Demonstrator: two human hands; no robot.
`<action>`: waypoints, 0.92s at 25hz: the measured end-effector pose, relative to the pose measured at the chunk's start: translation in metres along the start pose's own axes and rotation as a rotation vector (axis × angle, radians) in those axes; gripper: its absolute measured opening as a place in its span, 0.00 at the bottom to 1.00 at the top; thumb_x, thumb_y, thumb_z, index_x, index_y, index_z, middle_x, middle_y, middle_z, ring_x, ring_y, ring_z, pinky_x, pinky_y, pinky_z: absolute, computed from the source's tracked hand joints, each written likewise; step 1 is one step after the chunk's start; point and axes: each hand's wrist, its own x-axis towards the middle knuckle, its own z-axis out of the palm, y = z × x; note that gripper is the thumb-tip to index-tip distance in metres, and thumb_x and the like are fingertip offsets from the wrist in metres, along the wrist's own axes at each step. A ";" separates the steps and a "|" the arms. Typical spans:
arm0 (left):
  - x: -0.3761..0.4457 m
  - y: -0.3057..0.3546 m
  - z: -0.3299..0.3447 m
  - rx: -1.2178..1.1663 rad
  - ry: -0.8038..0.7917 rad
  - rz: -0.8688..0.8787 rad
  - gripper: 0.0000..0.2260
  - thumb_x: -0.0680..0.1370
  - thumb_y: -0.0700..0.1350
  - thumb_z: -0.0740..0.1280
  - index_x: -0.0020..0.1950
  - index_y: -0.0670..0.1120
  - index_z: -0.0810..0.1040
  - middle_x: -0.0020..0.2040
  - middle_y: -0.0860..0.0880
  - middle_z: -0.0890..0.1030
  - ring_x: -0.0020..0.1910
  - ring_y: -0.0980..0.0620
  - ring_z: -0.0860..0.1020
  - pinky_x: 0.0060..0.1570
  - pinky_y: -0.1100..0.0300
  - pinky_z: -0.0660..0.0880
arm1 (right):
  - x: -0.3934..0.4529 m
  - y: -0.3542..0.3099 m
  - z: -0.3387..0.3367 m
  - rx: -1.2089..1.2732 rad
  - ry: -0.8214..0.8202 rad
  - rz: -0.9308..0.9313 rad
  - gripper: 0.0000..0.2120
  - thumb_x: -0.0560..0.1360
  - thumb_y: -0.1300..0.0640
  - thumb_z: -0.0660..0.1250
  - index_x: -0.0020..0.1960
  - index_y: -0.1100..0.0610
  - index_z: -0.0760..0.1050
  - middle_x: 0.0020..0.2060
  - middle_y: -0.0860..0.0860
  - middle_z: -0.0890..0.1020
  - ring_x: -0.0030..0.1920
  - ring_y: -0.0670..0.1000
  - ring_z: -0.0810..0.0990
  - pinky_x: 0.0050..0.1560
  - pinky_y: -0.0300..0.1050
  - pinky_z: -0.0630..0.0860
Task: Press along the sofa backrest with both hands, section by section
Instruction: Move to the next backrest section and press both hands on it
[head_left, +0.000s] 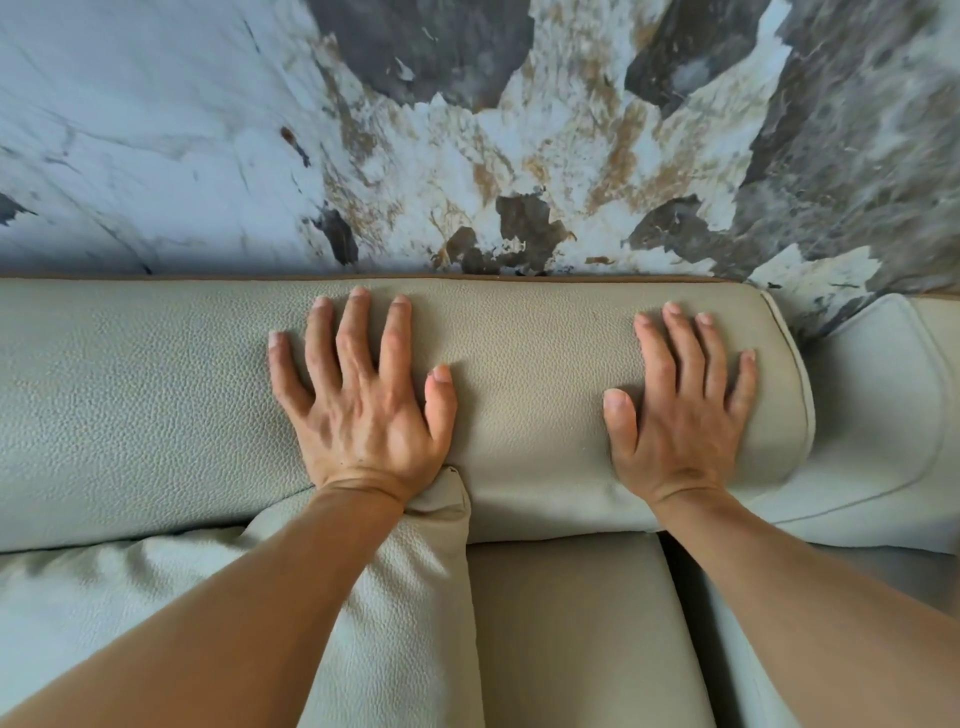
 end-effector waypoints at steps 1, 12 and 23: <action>0.000 0.000 -0.001 -0.005 -0.010 -0.004 0.27 0.77 0.60 0.52 0.72 0.49 0.67 0.71 0.42 0.70 0.73 0.39 0.62 0.72 0.39 0.48 | 0.000 0.000 0.001 0.005 -0.005 -0.004 0.32 0.78 0.37 0.41 0.76 0.52 0.59 0.74 0.54 0.65 0.75 0.58 0.59 0.72 0.67 0.50; 0.001 0.001 -0.003 -0.008 -0.060 0.001 0.27 0.77 0.60 0.53 0.72 0.49 0.67 0.71 0.42 0.70 0.73 0.39 0.63 0.71 0.37 0.50 | -0.002 0.000 0.002 0.028 0.045 -0.005 0.33 0.77 0.38 0.41 0.75 0.53 0.60 0.74 0.55 0.67 0.75 0.59 0.60 0.72 0.66 0.52; 0.008 0.003 -0.033 0.054 -0.417 -0.022 0.30 0.78 0.63 0.41 0.78 0.53 0.51 0.79 0.48 0.54 0.78 0.46 0.47 0.75 0.41 0.43 | 0.003 0.002 -0.025 -0.042 -0.349 -0.038 0.33 0.78 0.36 0.38 0.78 0.50 0.45 0.79 0.52 0.52 0.77 0.56 0.46 0.73 0.66 0.40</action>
